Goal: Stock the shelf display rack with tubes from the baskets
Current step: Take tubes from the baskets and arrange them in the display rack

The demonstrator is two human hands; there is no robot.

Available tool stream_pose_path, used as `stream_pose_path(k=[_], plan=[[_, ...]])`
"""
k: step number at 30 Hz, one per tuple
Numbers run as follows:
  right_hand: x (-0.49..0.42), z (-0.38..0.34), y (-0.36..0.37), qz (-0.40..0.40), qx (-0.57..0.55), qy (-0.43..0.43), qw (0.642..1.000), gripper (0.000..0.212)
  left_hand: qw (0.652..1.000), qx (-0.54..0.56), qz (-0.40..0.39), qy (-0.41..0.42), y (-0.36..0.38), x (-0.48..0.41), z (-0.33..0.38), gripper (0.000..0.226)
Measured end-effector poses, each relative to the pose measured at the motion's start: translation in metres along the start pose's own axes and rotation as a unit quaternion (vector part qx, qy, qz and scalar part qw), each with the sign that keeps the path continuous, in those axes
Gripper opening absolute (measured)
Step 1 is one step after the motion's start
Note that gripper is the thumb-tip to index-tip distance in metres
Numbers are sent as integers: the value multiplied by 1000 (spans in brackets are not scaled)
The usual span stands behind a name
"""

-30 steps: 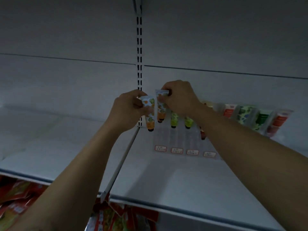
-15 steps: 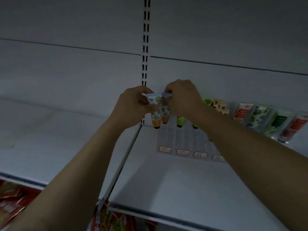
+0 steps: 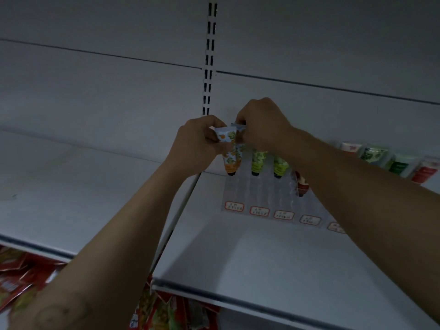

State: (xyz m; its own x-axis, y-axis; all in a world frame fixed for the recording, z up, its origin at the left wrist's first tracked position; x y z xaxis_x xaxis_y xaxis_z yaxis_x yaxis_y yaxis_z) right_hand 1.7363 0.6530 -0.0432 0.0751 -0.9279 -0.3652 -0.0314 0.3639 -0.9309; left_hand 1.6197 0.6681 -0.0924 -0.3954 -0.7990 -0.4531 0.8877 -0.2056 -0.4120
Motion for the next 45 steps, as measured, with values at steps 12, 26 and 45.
stream_pose_path(k=[12,26,45], plan=[[-1,-3,7,-7,19,-5,1000,17,1000,-13,11,13,-6,-3,1,19],[10,-9,5,-81,46,23,995,31,999,14,29,28,-21,0,17,19],[10,-18,-104,-30,-19,-56,998,23,990,56,85,97,-13,-13,63,35]])
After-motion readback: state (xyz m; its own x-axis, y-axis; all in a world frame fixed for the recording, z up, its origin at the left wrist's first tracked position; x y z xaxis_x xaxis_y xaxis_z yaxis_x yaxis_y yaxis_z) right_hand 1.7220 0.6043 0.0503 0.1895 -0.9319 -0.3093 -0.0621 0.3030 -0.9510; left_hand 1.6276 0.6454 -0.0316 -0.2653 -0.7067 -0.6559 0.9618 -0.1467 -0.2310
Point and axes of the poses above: each hand's wrist, its own x-axis away from the middle knuckle, its own y-axis out of the palm, z = x × y, the point moved 8 cm from there along -x, towards the middle knuckle, and after that the axes turned 1 degree about -z, right-handed, at the moved point
